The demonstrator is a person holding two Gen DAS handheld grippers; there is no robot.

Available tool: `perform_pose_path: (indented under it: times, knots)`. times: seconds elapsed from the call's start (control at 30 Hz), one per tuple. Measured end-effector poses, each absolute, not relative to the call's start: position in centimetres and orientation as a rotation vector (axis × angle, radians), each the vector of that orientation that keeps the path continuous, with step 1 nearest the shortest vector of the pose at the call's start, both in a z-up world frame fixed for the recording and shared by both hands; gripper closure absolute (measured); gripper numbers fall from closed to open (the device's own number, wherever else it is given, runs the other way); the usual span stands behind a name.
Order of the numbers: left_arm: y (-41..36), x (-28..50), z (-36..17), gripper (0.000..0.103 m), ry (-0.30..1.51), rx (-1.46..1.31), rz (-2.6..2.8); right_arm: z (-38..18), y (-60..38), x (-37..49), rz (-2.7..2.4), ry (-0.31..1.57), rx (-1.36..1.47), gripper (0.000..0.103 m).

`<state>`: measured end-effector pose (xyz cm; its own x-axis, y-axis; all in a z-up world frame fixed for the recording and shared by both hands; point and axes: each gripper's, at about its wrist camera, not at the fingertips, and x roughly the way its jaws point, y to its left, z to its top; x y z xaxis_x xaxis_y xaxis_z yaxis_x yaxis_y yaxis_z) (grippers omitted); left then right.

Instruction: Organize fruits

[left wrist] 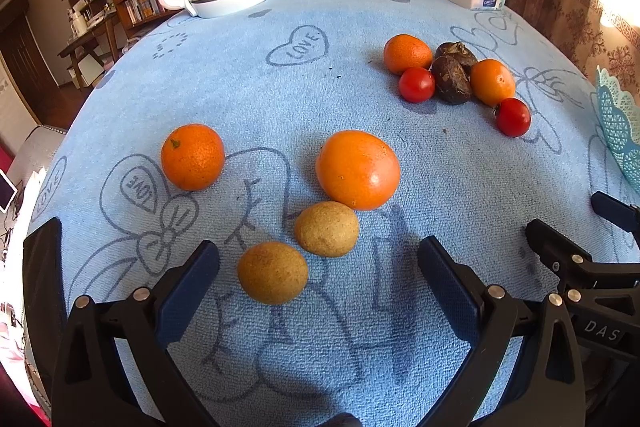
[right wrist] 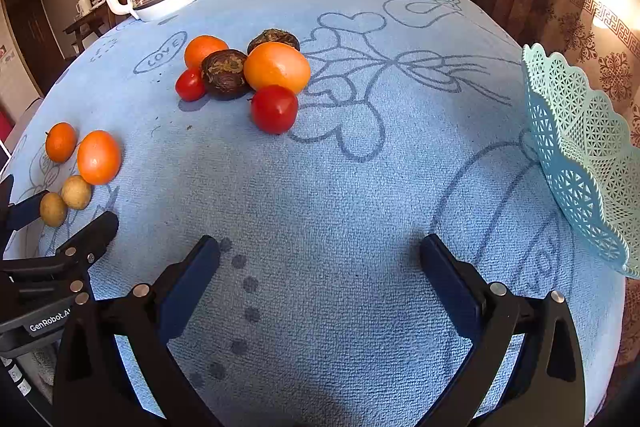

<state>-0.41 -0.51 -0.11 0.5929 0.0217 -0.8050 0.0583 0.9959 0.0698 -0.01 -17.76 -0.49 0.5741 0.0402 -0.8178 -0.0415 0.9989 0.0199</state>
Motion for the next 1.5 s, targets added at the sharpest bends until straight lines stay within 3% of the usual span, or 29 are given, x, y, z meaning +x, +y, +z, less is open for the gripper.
perform_pose_path:
  times: [1.17,1.5]
  knots:
    - [-0.3,-0.2,-0.1,0.005,0.944,0.08,-0.028,-0.3,-18.1,-0.1,0.061,0.951,0.023,0.002]
    - [1.5,-0.6,1.0,0.005,0.893,-0.059,-0.137,1.3,-21.7,-1.0,0.16,0.835,0.311,0.002]
